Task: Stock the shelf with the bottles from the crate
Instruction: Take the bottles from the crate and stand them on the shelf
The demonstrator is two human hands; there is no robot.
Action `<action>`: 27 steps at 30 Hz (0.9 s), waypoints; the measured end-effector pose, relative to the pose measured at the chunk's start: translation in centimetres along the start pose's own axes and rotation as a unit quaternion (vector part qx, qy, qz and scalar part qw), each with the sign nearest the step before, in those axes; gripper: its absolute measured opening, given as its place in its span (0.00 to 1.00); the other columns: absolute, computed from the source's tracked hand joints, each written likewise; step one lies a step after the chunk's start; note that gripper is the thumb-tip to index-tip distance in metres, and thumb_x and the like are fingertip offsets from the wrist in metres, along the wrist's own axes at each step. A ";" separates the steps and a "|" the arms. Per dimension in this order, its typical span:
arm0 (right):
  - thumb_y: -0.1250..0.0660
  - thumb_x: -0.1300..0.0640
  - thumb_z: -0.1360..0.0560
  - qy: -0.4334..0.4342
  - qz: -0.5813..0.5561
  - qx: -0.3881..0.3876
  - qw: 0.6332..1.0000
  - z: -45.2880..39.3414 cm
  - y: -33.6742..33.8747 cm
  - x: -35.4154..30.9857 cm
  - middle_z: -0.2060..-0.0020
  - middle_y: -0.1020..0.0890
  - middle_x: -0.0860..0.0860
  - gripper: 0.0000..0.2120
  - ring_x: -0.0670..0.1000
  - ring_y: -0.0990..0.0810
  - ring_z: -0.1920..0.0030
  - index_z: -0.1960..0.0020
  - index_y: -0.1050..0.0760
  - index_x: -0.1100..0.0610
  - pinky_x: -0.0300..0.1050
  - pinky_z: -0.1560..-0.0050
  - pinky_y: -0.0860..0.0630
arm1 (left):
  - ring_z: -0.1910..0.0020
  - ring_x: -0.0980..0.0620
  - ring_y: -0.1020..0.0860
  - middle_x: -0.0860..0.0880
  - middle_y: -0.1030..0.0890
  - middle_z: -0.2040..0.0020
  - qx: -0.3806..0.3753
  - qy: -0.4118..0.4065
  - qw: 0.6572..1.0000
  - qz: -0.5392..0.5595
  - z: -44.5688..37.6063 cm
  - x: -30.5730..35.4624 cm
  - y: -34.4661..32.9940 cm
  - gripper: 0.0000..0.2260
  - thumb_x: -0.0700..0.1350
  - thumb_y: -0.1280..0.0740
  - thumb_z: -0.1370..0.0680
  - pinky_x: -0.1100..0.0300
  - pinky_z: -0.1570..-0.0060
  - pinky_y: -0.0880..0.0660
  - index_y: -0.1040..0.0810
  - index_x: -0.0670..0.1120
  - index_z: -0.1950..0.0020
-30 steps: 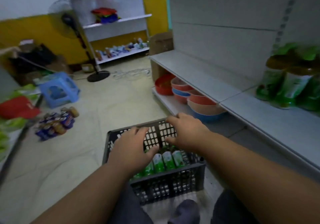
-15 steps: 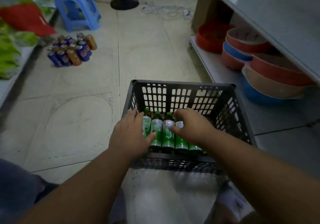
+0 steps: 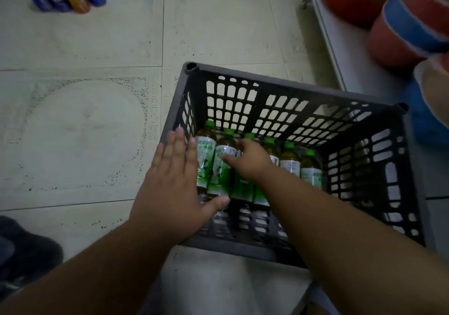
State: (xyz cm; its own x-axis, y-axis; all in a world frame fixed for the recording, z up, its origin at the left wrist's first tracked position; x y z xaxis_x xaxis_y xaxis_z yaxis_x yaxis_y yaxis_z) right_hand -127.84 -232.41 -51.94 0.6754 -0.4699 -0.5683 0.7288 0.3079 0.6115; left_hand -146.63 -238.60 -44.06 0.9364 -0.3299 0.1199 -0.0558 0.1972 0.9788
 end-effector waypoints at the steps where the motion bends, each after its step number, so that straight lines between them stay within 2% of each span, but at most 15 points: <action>1: 0.28 0.40 0.28 -0.003 0.002 -0.002 1.000 -1.1 -0.6 -0.2 0.33 0.25 0.56 0.37 0.58 0.24 0.37 0.27 0.33 0.57 0.49 0.42 0.26 | 0.21 0.42 0.66 0.37 0.65 0.20 -0.003 0.002 1.000 0.001 0.0 0.0 0.0 0.53 0.79 0.60 0.29 0.44 0.22 0.56 0.64 0.40 0.20; 4: 0.29 0.39 0.28 -0.020 0.031 -0.012 0.999 -4.1 -2.0 -0.4 0.32 0.27 0.58 0.37 0.58 0.24 0.38 0.27 0.35 0.58 0.56 0.40 0.24 | 0.20 0.41 0.63 0.36 0.62 0.20 -0.009 -0.002 1.000 -0.004 0.0 -0.1 0.0 0.54 0.79 0.58 0.29 0.42 0.22 0.54 0.61 0.39 0.20; 6: 0.30 0.38 0.27 -0.038 0.065 -0.022 0.997 -6.0 -2.8 -0.3 0.33 0.27 0.59 0.38 0.60 0.24 0.38 0.27 0.35 0.59 0.57 0.40 0.24 | 0.20 0.41 0.61 0.36 0.59 0.20 -0.002 -0.007 1.000 0.002 0.0 -0.1 0.0 0.54 0.79 0.57 0.29 0.42 0.23 0.52 0.57 0.38 0.19; 10: 0.30 0.41 0.27 -0.075 0.132 -0.058 0.987 -8.5 -4.3 0.4 0.26 0.34 0.61 0.44 0.63 0.30 0.32 0.22 0.47 0.60 0.58 0.36 0.28 | 0.20 0.41 0.59 0.36 0.57 0.19 0.008 -0.011 1.000 0.015 -0.1 0.0 0.0 0.54 0.79 0.54 0.28 0.43 0.22 0.53 0.54 0.37 0.19; 13: 0.25 0.43 0.30 -0.073 0.185 -0.057 0.978 -9.2 -4.7 0.1 0.27 0.34 0.61 0.48 0.63 0.28 0.33 0.22 0.47 0.61 0.57 0.41 0.26 | 0.20 0.41 0.59 0.37 0.57 0.19 0.007 -0.008 1.000 0.011 -0.1 0.0 0.2 0.54 0.79 0.54 0.29 0.45 0.22 0.56 0.55 0.38 0.19; 15: 0.22 0.45 0.33 -0.082 0.184 -0.067 0.977 -9.3 -4.8 -0.1 0.26 0.38 0.62 0.51 0.63 0.28 0.33 0.22 0.46 0.62 0.56 0.42 0.25 | 0.20 0.41 0.59 0.37 0.57 0.19 0.006 -0.009 1.000 0.012 -0.1 0.0 0.3 0.54 0.79 0.54 0.29 0.45 0.22 0.56 0.55 0.38 0.19; 16: 0.21 0.45 0.34 -0.084 0.180 -0.072 0.977 -9.1 -5.0 -0.1 0.26 0.39 0.62 0.50 0.63 0.27 0.35 0.23 0.43 0.62 0.54 0.46 0.24 | 0.20 0.41 0.59 0.37 0.57 0.19 0.007 -0.010 1.000 0.013 -0.1 0.0 0.3 0.54 0.79 0.54 0.28 0.45 0.22 0.56 0.54 0.38 0.19; 18: 0.21 0.44 0.35 -0.090 0.157 -0.056 0.982 -8.4 -5.2 0.2 0.29 0.37 0.60 0.47 0.62 0.26 0.38 0.26 0.39 0.61 0.49 0.59 0.27 | 0.20 0.41 0.58 0.36 0.56 0.19 0.012 -0.013 1.000 0.014 -0.1 0.0 0.5 0.54 0.79 0.52 0.28 0.45 0.22 0.55 0.53 0.37 0.19; 19: 0.20 0.44 0.36 -0.088 0.137 -0.034 0.986 -7.9 -5.3 0.4 0.30 0.36 0.59 0.48 0.62 0.27 0.37 0.26 0.40 0.60 0.48 0.60 0.28 | 0.20 0.40 0.58 0.36 0.56 0.19 0.016 -0.015 1.000 0.016 -0.1 0.1 0.5 0.54 0.78 0.52 0.28 0.44 0.22 0.55 0.53 0.37 0.19; 22: 0.19 0.42 0.39 -0.028 0.094 0.020 0.995 -6.4 -5.5 0.7 0.33 0.30 0.58 0.51 0.61 0.28 0.35 0.26 0.43 0.56 0.50 0.47 0.28 | 0.20 0.41 0.58 0.36 0.56 0.19 0.024 -0.016 0.999 0.020 0.0 0.1 0.5 0.53 0.78 0.52 0.28 0.45 0.22 0.55 0.53 0.37 0.19; 23: 0.19 0.43 0.39 -0.017 0.052 0.016 0.998 -5.9 -5.7 0.8 0.35 0.26 0.57 0.50 0.60 0.26 0.38 0.28 0.43 0.54 0.48 0.49 0.27 | 0.20 0.41 0.58 0.36 0.56 0.19 0.025 -0.017 0.999 0.021 0.0 0.1 0.5 0.53 0.78 0.52 0.28 0.45 0.22 0.56 0.53 0.37 0.19; 25: 0.18 0.49 0.39 -0.007 -0.059 -0.012 0.998 -4.8 -5.8 1.0 0.42 0.22 0.54 0.45 0.56 0.22 0.46 0.32 0.42 0.51 0.40 0.61 0.27 | 0.20 0.41 0.58 0.36 0.56 0.19 0.024 -0.018 0.999 0.021 0.0 0.1 0.5 0.53 0.78 0.53 0.28 0.45 0.22 0.57 0.55 0.38 0.19; 27: 0.17 0.52 0.40 0.015 -0.104 -0.022 0.994 -3.8 -5.2 1.0 0.47 0.22 0.49 0.39 0.52 0.21 0.50 0.38 0.38 0.50 0.37 0.65 0.30 | 0.20 0.42 0.61 0.37 0.59 0.19 0.018 -0.013 1.000 0.018 0.1 0.1 0.4 0.53 0.78 0.56 0.29 0.46 0.22 0.59 0.59 0.39 0.19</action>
State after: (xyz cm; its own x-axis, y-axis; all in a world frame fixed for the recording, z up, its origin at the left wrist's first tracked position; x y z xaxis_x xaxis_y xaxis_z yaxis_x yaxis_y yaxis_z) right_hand -130.48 -231.38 -57.75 0.5128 -0.5023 -0.6962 0.8565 0.2438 0.4550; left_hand -146.63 -238.59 -43.62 0.9243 -0.3466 0.1597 -0.1027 0.1772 0.9788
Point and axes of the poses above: each hand's wrist, its own z-axis away from the middle knuckle, its own y-axis out of the back of the hand, x = y × z, the point moved 3 cm from there along -z, towards the middle knuckle
